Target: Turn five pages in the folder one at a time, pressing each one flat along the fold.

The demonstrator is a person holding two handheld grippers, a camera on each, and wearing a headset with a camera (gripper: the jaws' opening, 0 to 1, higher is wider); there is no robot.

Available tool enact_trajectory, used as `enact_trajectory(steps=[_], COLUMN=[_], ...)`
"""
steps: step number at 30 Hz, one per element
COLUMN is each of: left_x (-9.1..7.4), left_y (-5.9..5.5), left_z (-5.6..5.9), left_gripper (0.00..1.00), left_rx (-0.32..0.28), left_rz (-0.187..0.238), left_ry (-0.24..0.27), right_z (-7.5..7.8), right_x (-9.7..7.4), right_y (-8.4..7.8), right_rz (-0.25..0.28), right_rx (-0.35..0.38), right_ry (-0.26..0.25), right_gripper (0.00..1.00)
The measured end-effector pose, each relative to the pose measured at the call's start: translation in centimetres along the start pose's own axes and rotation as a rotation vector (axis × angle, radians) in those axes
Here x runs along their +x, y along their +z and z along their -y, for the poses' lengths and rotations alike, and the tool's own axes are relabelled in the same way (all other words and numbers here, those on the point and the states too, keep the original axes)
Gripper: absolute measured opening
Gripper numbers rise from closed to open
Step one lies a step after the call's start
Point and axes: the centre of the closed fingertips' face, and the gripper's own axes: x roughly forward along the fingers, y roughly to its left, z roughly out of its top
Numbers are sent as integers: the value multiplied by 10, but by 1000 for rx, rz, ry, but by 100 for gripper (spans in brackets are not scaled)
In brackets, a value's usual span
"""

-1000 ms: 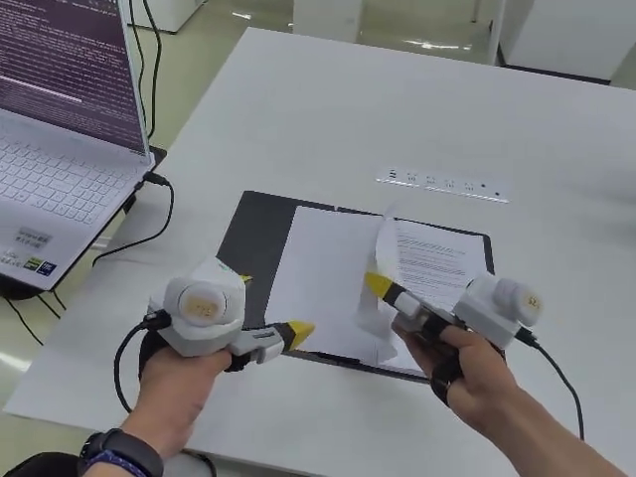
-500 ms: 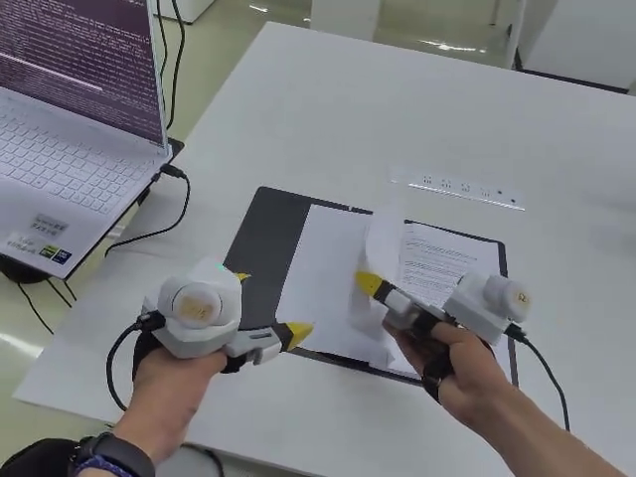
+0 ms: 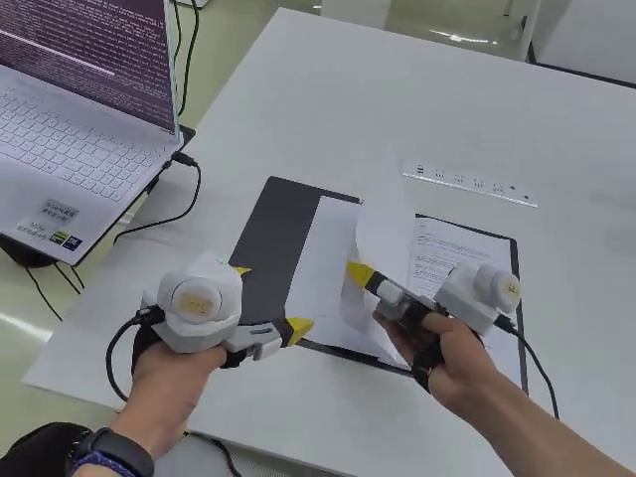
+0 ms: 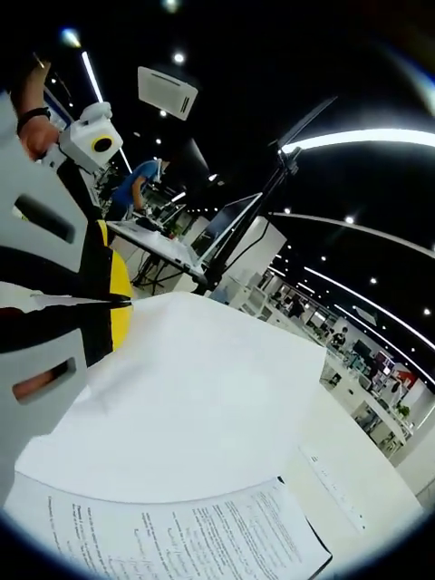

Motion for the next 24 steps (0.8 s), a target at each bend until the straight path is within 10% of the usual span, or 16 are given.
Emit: enact_trajectory(steps=[24], left_x=[1], left_y=[-12], left_z=[-10], left_gripper=[66], left_rx=[-33], left_rz=[-12], left_ry=[8], right_z=[20], right_x=[39], right_y=[-35], right_rz=[-70], right_rx=[83], right_ry=[-56], right_gripper=[0])
